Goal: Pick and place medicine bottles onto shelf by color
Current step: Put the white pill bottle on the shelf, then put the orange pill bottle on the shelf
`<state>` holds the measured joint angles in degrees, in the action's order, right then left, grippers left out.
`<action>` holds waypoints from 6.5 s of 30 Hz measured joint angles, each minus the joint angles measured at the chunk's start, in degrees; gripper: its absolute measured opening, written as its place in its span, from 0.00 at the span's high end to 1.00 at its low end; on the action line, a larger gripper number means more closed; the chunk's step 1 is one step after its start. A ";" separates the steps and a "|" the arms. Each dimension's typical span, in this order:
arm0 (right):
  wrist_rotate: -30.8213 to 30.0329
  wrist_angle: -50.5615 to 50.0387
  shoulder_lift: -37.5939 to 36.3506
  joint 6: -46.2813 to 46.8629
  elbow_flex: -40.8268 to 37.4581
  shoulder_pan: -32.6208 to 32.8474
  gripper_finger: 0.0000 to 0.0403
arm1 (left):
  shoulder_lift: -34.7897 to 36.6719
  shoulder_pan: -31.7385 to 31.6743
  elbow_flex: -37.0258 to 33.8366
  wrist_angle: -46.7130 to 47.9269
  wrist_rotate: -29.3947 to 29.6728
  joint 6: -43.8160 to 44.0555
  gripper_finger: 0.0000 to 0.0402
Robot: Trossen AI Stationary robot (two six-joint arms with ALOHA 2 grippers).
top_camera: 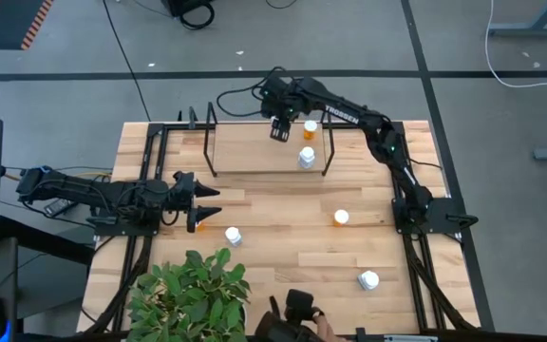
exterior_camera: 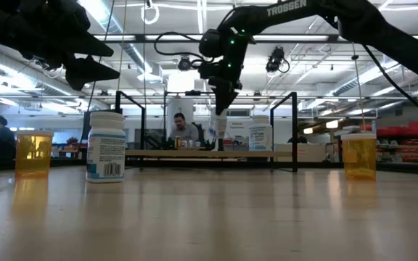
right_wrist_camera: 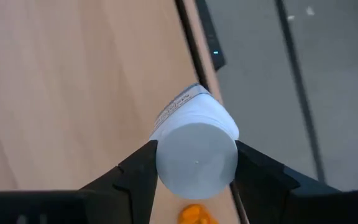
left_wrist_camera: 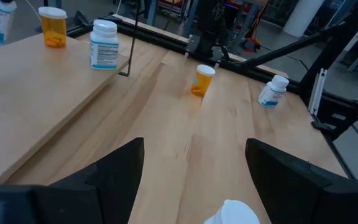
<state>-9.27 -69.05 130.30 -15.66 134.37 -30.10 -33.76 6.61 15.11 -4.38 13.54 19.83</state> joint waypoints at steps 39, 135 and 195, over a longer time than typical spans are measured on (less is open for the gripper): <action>2.53 0.38 -0.20 3.92 -6.64 -0.45 0.47 | 0.00 -0.07 0.00 -4.13 1.46 -5.08 0.29; 1.78 11.57 -44.30 42.36 -77.81 37.98 0.15 | 0.02 4.94 0.00 -4.59 1.46 -0.49 0.29; 0.98 2.70 -23.62 23.88 -41.20 29.71 0.44 | 0.00 6.16 0.02 -4.90 3.39 1.02 0.29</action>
<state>-8.29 -66.34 106.68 8.22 93.16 -0.39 -33.76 12.78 15.13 -9.29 16.93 20.84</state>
